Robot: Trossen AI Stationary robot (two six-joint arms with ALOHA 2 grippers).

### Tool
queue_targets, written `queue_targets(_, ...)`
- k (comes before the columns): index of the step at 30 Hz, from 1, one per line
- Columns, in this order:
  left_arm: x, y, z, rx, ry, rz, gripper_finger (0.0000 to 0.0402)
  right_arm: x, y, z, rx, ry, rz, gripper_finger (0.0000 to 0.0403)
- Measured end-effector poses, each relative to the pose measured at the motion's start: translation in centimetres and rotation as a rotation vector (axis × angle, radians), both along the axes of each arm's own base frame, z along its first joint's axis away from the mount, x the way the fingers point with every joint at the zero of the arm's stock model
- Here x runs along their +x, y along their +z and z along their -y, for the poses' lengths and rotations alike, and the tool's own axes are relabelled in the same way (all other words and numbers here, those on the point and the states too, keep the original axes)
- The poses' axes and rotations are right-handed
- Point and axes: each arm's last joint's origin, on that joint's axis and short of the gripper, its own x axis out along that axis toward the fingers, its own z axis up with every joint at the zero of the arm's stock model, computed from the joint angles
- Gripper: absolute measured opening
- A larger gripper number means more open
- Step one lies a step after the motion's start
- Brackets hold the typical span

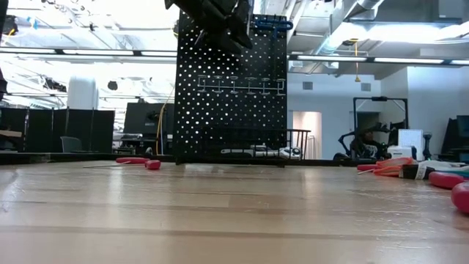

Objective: Hang tools onto peg board
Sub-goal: Adjust the screwdrivers on the pegboard

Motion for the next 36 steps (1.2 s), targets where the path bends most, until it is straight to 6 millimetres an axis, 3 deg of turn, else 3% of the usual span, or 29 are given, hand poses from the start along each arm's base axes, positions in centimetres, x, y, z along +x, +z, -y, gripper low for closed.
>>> queue_targets(7,0.1,0.3,-0.1,-0.003,-0.040,0.037,0.0218,0.0,0.0,0.0,0.000,0.000,-0.003,0.0270)
queue_targets(21,-1.3,2.9,0.5,0.036,-0.065,0.136,0.0223,0.7,-0.7,0.0,-0.011,0.000,-0.030,0.0270)
queue_targets(28,-1.4,3.0,1.2,0.066,-0.090,0.182,0.0223,0.8,-0.7,0.0,-0.012,0.000,-0.032,0.0270)
queue_targets(36,-2.3,4.4,2.9,0.138,-0.139,0.207,0.0223,0.7,-0.7,0.1,-0.013,-0.003,-0.030,0.0270)
